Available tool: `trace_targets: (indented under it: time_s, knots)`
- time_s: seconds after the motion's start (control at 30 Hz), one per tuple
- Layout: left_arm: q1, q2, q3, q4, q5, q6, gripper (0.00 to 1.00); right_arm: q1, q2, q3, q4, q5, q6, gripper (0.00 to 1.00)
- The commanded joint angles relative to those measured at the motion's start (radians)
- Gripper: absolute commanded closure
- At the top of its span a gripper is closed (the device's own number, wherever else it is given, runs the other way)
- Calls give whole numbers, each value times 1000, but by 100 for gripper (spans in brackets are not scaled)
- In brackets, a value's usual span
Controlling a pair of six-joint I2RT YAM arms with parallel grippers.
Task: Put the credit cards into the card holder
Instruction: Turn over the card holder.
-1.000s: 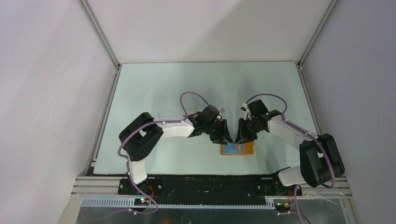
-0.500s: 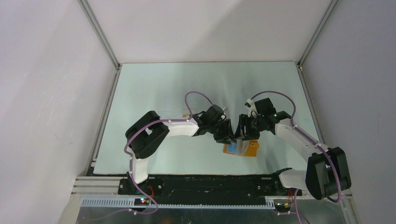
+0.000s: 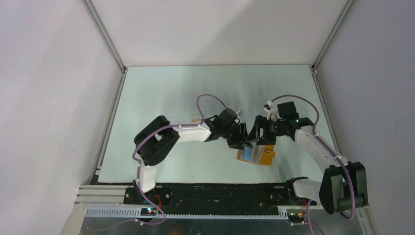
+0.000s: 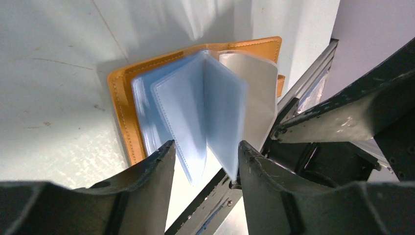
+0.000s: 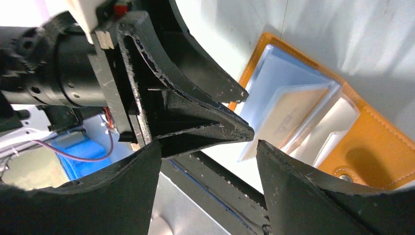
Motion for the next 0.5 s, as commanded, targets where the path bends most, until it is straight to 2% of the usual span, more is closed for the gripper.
trace_targets:
  time_s: [0.0, 0.3, 0.47]
  knots:
    - [-26, 22, 49, 28, 33, 19, 47, -42, -71, -6, 101, -129, 28, 24]
    - [-37, 48, 75, 28, 29, 14, 48, -112, -94, -55, 222, -257, 106, 25]
    - [-38, 33, 73, 28, 12, 18, 48, -146, -104, -59, 199, -224, 101, 25]
